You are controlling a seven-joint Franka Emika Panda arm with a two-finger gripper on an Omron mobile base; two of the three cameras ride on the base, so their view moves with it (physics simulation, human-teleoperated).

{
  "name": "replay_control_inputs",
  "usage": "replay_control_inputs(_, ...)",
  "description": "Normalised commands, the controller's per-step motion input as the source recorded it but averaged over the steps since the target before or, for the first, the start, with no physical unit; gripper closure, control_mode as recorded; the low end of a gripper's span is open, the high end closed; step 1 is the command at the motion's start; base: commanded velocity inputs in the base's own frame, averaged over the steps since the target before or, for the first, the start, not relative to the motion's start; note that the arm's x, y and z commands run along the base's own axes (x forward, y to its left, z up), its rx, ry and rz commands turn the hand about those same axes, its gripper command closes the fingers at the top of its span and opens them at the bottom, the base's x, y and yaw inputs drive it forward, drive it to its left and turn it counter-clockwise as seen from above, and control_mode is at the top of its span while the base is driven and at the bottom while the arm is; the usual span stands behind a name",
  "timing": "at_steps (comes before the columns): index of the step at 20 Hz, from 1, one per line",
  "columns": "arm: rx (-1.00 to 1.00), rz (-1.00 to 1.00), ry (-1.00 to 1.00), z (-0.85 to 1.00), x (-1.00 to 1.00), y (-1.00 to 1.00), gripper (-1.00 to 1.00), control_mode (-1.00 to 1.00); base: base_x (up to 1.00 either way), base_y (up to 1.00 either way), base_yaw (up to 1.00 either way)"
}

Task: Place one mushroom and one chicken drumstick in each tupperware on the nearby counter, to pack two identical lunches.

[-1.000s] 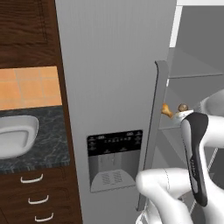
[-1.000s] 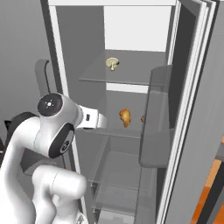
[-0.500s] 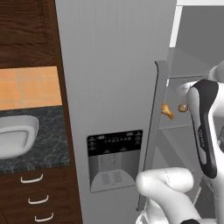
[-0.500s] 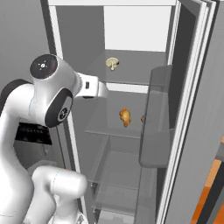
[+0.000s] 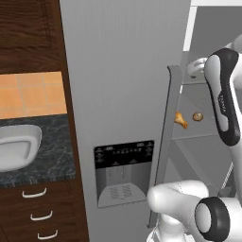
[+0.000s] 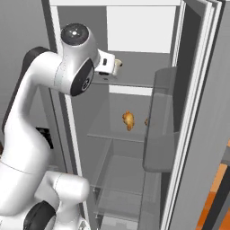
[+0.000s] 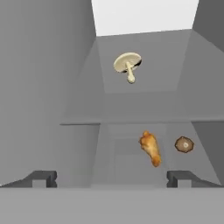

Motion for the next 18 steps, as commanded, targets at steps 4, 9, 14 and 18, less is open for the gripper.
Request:
replay_control_inputs(4, 0.0, 0.0, -0.09, 0.0, 0.86, 0.0, -1.0, -1.0, 0.0, 0.0, 0.0)
replay_control_inputs(9, 0.0, 0.0, -0.04, -0.14, 0.77, -0.13, -1.0, -1.0, 0.0, 0.0, 0.0)
replay_control_inputs(14, 0.0, 0.0, 0.0, -0.45, 0.72, -0.21, -1.0, -1.0, 0.0, 0.0, 0.0)
replay_control_inputs(18, 0.0, 0.0, 0.02, -0.05, 0.77, -0.03, -1.0, -1.0, 0.0, 0.0, 0.0)
